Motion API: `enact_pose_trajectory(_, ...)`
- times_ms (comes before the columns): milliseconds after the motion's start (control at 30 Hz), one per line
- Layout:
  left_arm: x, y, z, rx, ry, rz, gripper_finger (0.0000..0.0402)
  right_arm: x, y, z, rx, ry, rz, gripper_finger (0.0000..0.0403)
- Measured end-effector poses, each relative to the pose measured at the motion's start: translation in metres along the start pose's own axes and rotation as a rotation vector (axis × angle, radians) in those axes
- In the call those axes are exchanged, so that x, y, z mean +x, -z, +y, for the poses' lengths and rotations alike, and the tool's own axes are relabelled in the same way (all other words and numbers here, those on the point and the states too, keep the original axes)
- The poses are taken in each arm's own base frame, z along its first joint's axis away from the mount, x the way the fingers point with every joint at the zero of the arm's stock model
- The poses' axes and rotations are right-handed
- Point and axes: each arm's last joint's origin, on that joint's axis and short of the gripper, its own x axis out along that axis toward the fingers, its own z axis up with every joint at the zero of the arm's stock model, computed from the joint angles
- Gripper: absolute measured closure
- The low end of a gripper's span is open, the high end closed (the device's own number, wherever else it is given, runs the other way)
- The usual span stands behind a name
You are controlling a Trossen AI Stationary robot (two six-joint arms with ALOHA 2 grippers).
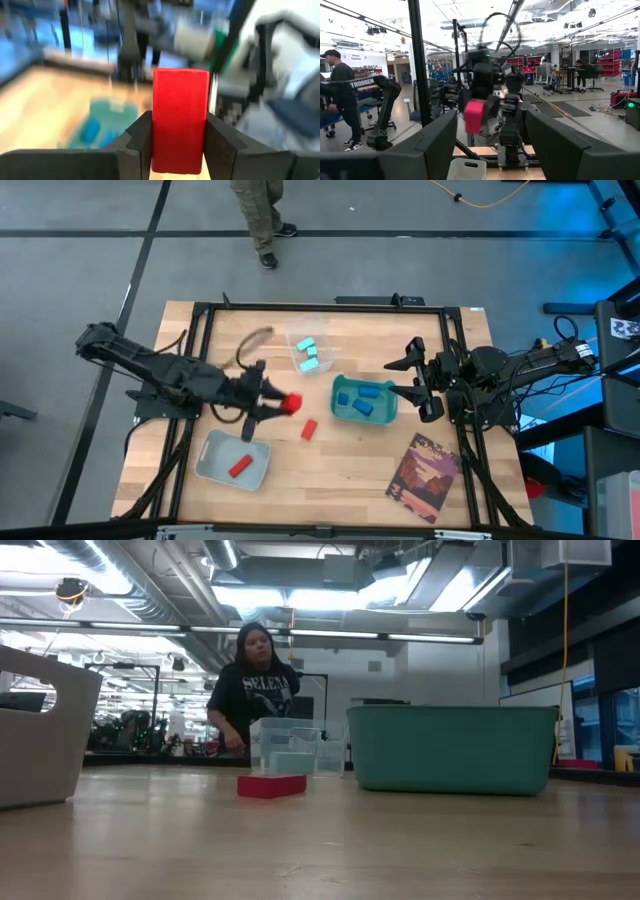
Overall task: Sort & place blocks by color
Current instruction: Put the red block into the gray bin
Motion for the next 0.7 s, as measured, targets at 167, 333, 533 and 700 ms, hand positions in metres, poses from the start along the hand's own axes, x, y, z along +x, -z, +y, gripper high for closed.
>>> enact_pose_trajectory(167, -0.013, 0.01, -0.02, 0.004, -0.037, 0.387, 0.0281, 0.0, 0.0, 0.0, -0.001, 0.0, 0.0, 0.0162)
enact_pose_trajectory(333, -0.029, 0.056, -0.032, -0.057, -0.093, 0.864, 0.0281, 0.0, 0.0, 0.0, -0.001, 0.0, 0.002, 0.0162)
enact_pose_trajectory(533, -0.039, 0.126, -0.05, -0.093, -0.082, 1.206, 0.0281, 0.0, 0.001, 0.0, 0.0, 0.0, 0.011, 0.0162)
enact_pose_trajectory(700, -0.039, 0.17, -0.049, -0.122, -0.16, 1.266, 0.0281, 0.0, 0.003, 0.0, -0.003, 0.001, 0.031, 0.0162)
